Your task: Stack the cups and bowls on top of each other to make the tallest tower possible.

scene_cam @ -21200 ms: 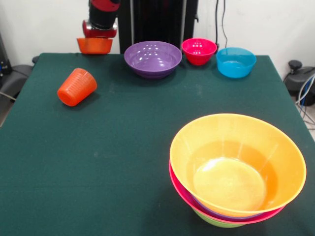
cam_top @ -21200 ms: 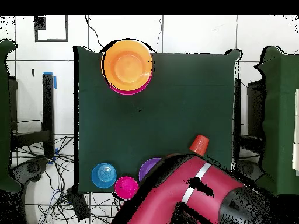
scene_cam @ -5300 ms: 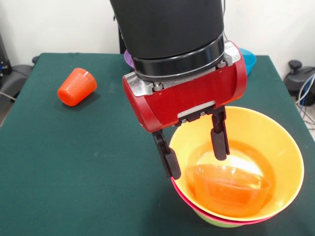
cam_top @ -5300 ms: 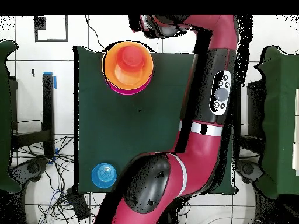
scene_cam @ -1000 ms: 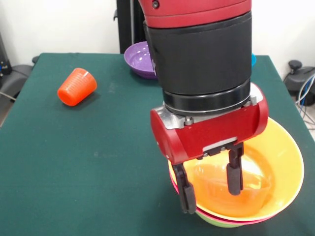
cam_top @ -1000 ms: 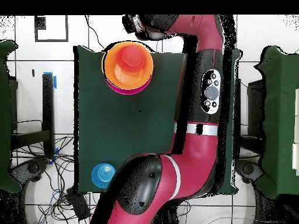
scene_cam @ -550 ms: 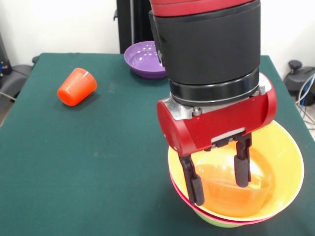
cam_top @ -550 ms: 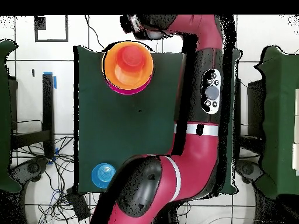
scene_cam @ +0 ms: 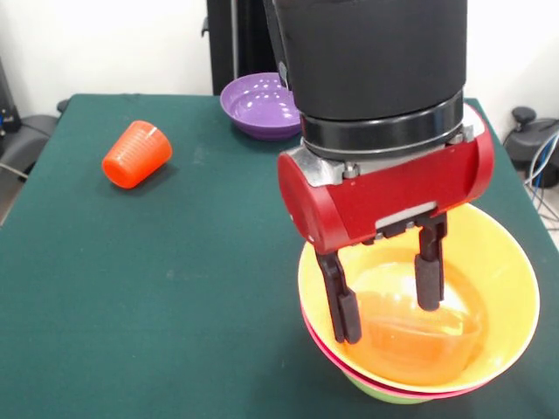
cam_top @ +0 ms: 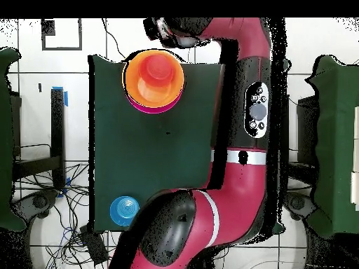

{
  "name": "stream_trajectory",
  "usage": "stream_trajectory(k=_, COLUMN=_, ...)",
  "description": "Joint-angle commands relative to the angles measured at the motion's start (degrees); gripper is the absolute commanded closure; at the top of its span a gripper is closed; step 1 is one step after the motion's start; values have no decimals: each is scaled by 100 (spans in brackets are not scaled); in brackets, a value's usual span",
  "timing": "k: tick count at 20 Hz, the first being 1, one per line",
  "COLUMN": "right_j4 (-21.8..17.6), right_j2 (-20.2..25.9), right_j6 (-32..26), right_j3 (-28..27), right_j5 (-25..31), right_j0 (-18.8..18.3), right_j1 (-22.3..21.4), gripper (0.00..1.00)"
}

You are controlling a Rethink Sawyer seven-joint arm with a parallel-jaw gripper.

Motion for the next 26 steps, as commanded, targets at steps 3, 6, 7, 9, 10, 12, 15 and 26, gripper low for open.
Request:
stream_trajectory(k=3, right_j4=-3, right_j2=-391, right_j6=-429, right_j3=1168, right_j5=363, right_j0=-127, right_j1=-148, gripper=0)
stream_trajectory(k=6, right_j4=-18, right_j2=-457, right_j6=-396, right_j3=1300, right_j5=240, right_j0=-146, right_j1=-146, gripper=0)
stream_trajectory(k=7, right_j4=0, right_j2=-463, right_j6=-380, right_j3=1379, right_j5=174, right_j0=-162, right_j1=-154, gripper=0)
stream_trajectory(k=9, right_j4=-10, right_j2=-496, right_j6=-372, right_j3=1515, right_j5=71, right_j0=-179, right_j1=-188, gripper=0)
stream_trajectory(k=10, right_j4=-12, right_j2=-507, right_j6=-373, right_j3=1580, right_j5=26, right_j0=-187, right_j1=-213, gripper=0)
stream_trajectory(k=12, right_j4=-28, right_j2=-537, right_j6=-374, right_j3=1728, right_j5=-98, right_j0=-212, right_j1=-233, gripper=0)
stream_trajectory(k=15, right_j4=-25, right_j2=-520, right_j6=-362, right_j3=1716, right_j5=-86, right_j0=-193, right_j1=-240, gripper=0)
stream_trajectory(k=26, right_j4=43, right_j2=-501, right_j6=-101, right_j3=1641, right_j5=-155, right_j0=-148, right_j1=-183, gripper=0)
